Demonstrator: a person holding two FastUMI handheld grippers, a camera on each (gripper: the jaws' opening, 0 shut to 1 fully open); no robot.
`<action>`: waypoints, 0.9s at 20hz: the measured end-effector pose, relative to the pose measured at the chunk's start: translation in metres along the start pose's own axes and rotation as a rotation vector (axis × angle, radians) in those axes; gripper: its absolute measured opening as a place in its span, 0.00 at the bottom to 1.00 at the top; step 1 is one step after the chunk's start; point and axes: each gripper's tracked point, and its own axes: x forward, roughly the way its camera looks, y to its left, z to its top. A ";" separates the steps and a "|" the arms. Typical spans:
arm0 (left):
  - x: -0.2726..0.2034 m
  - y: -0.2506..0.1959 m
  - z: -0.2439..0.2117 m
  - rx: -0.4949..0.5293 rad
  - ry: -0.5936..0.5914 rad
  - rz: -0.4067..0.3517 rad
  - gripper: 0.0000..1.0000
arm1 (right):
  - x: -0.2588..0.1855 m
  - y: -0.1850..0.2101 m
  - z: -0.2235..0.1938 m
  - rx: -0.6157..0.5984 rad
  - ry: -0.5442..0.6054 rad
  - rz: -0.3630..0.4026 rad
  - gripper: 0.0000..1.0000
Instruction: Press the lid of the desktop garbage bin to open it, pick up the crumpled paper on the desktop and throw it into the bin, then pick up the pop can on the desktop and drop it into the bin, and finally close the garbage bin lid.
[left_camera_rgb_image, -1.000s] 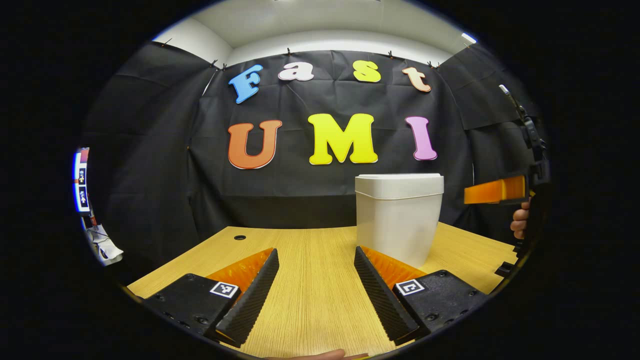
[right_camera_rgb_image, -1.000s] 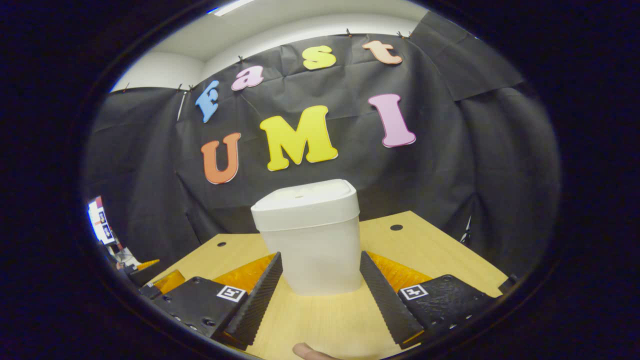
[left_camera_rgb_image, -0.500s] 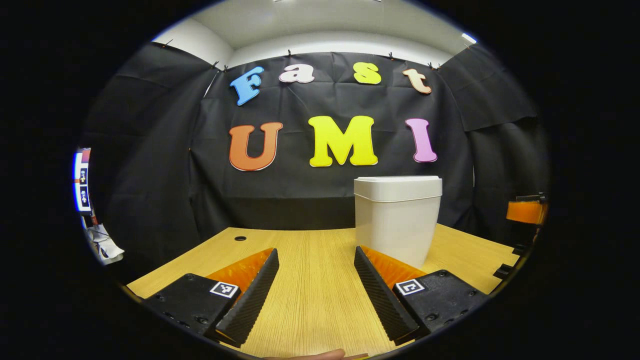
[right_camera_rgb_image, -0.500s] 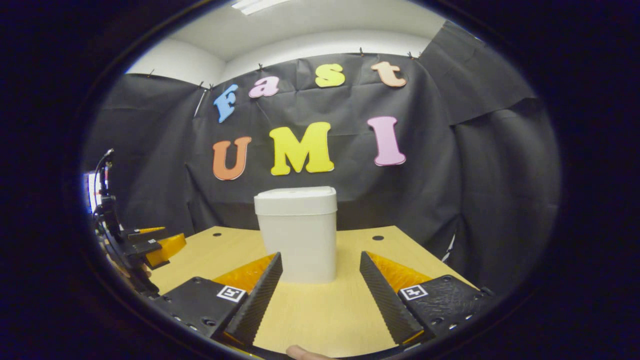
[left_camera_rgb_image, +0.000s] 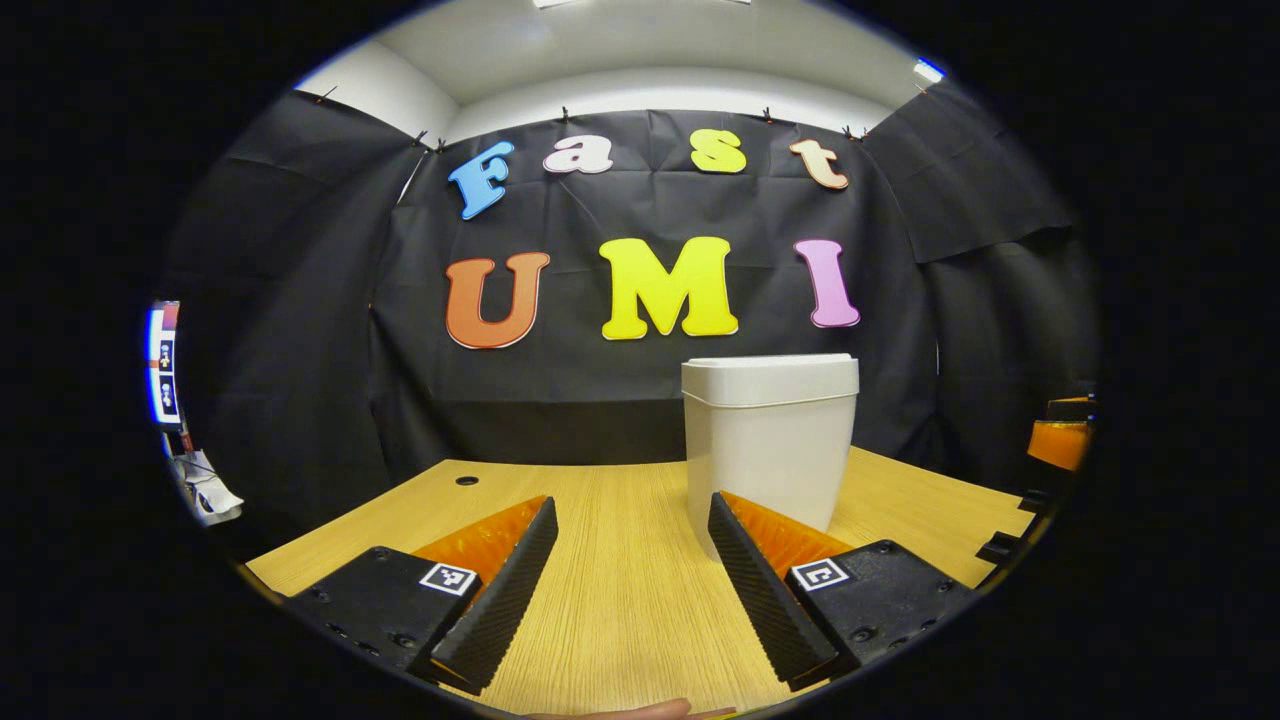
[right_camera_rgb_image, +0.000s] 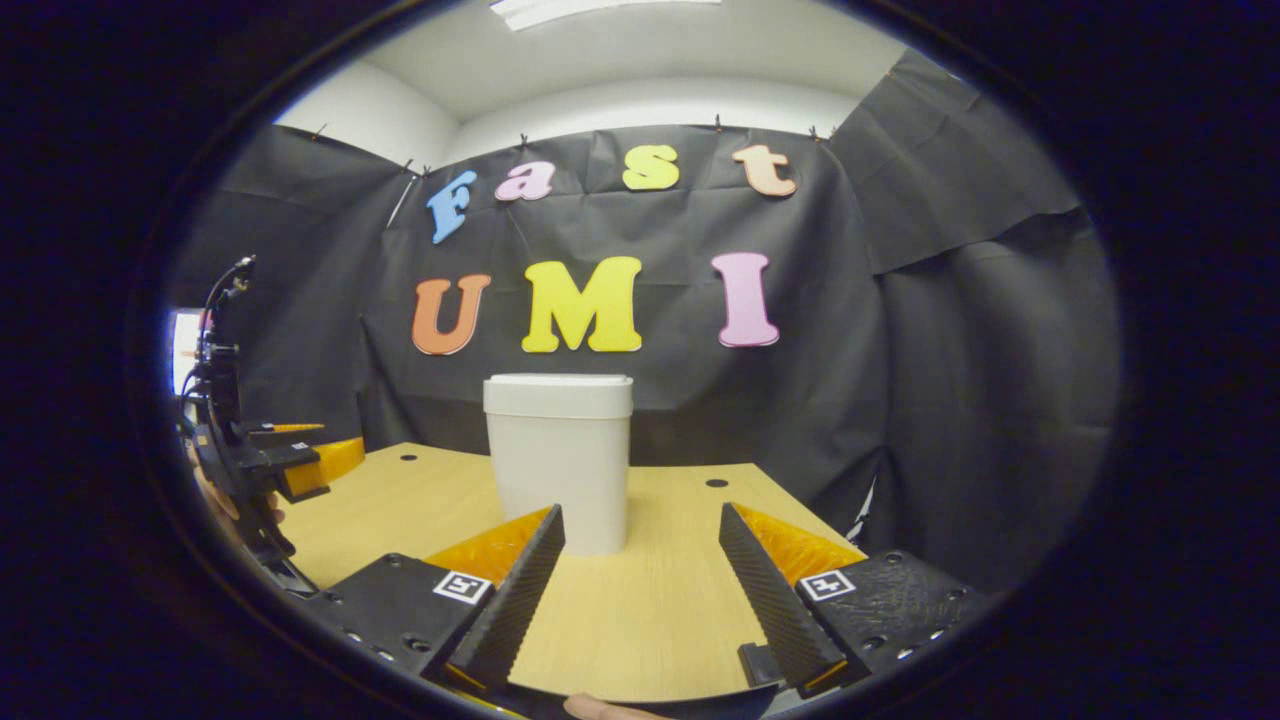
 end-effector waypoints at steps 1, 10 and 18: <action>0.000 0.000 -0.001 0.003 0.001 0.002 0.98 | -0.003 0.002 -0.001 0.005 0.011 0.002 0.96; 0.000 0.002 -0.001 0.009 -0.002 0.003 0.98 | -0.009 0.024 -0.001 -0.054 -0.012 0.043 0.96; -0.002 0.003 -0.001 0.009 -0.011 0.006 0.98 | -0.006 0.017 -0.009 -0.032 0.010 0.037 0.95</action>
